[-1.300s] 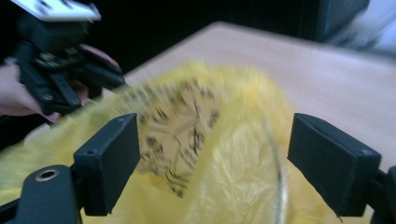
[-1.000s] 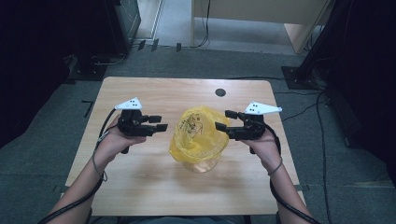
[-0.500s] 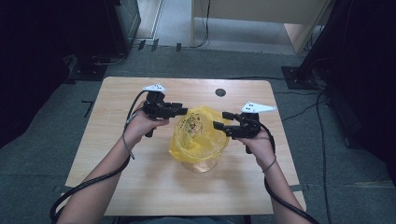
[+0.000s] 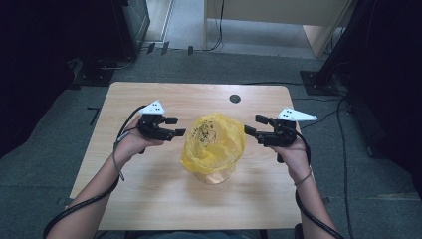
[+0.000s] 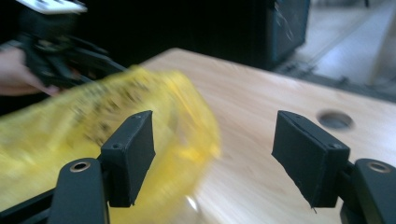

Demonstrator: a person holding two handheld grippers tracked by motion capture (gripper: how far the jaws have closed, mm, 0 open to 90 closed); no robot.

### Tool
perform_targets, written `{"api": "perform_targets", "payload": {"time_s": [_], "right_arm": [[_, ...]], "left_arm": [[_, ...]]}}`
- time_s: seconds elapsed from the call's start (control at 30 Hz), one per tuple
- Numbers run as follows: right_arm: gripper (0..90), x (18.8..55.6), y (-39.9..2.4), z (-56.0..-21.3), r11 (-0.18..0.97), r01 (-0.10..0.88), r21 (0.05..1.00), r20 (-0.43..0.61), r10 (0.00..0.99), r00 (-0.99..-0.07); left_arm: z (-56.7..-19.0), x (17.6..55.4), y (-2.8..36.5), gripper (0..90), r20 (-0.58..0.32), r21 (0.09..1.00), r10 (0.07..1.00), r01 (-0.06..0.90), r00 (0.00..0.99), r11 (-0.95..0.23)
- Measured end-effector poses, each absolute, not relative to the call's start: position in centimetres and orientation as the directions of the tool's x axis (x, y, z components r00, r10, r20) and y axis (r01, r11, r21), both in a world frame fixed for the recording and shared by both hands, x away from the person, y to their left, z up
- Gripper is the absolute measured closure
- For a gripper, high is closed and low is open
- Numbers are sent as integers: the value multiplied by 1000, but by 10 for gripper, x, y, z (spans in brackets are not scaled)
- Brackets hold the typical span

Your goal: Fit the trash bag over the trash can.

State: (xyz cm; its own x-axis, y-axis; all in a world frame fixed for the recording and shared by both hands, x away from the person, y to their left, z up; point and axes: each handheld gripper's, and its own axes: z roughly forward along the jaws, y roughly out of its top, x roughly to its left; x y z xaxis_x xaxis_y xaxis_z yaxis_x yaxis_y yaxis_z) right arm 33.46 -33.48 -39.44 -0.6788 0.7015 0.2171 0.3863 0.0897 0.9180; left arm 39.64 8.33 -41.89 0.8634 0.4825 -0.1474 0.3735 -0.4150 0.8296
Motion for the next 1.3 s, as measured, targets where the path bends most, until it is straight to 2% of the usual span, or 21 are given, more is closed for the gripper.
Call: {"api": "perform_targets", "payload": {"time_s": [0.23,0.33,0.47,0.6,0.67,0.9,1.3], "right_arm": [[289,335,-347,-435,186,468,864,180,754,-632],[265,338,-345,-453,233,497,836,153,770,-619],[258,339,-347,-470,227,524,821,174,775,-608],[245,340,-350,-483,233,533,813,161,790,-591],[245,340,-352,-489,240,535,810,152,796,-586],[245,339,-357,-505,296,545,785,120,790,-601],[232,339,-353,-521,362,553,751,91,772,-629]], "left_arm": [[-445,390,106,375,-204,812,527,444,825,-380],[-455,389,111,374,-193,807,543,448,817,-386],[-466,386,115,367,-182,817,544,434,819,-380],[-477,385,119,352,-157,820,556,422,816,-387],[-484,386,121,338,-167,801,572,449,803,-396],[-499,384,126,323,-145,785,593,457,792,-419],[-515,384,127,301,-85,761,581,429,810,-487]]}}
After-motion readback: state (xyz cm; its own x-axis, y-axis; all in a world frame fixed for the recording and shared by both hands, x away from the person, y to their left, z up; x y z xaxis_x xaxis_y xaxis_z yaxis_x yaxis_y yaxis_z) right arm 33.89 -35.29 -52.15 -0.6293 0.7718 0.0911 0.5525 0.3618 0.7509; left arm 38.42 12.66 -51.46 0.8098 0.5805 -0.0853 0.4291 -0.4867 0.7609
